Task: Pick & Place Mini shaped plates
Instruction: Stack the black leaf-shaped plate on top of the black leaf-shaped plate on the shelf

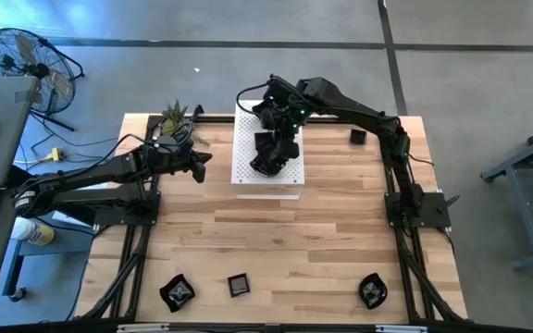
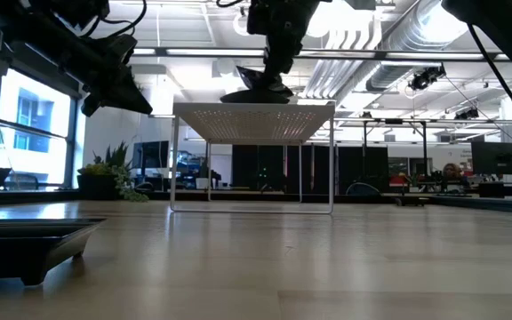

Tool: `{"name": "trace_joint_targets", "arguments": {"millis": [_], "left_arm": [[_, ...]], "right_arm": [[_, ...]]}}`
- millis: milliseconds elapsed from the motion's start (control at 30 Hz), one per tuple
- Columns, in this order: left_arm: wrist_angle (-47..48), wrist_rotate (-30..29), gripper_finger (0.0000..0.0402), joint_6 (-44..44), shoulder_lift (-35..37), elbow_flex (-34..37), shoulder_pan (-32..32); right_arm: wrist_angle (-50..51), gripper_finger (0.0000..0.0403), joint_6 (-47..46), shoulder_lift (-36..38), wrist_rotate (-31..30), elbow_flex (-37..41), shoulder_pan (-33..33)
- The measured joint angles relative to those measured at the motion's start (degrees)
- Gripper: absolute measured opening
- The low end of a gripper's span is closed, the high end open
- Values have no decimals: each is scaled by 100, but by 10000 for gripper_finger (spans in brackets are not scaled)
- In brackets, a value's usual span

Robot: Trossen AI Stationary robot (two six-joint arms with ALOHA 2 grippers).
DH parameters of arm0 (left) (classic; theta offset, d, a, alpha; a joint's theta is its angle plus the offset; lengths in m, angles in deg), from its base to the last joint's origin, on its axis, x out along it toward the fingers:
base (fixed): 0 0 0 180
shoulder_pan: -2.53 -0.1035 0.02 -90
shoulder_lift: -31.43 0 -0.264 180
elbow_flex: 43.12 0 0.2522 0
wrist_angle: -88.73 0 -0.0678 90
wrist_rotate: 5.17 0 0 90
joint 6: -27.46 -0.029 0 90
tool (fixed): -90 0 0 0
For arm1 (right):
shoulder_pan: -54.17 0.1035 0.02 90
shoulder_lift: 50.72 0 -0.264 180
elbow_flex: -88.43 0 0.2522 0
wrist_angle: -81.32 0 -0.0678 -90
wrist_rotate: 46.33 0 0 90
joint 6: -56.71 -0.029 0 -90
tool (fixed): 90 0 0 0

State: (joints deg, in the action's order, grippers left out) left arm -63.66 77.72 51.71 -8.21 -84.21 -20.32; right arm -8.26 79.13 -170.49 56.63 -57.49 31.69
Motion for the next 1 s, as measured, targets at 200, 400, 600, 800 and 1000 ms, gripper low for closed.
{"name": "trace_joint_targets", "arguments": {"millis": [200, 400, 600, 800, 1000], "left_arm": [[0, 0, 0, 2, 0, 0, 0], [-1, 1, 0, 9, 0, 0, 0], [0, 11, 0, 59, 0, 0, 0], [-2, 11, 0, 59, 0, 0, -2], [-7, 13, 0, 129, 2, 0, -2]], "right_arm": [[-180, 7, 204, 0, -56, 0, 45], [-198, 7, 315, 0, -69, 0, 34], [-260, 7, 317, 0, -1, 0, -3], [-274, 7, 501, -66, 94, 0, -1], [-212, 7, 606, -144, 159, 7, 3]]}}
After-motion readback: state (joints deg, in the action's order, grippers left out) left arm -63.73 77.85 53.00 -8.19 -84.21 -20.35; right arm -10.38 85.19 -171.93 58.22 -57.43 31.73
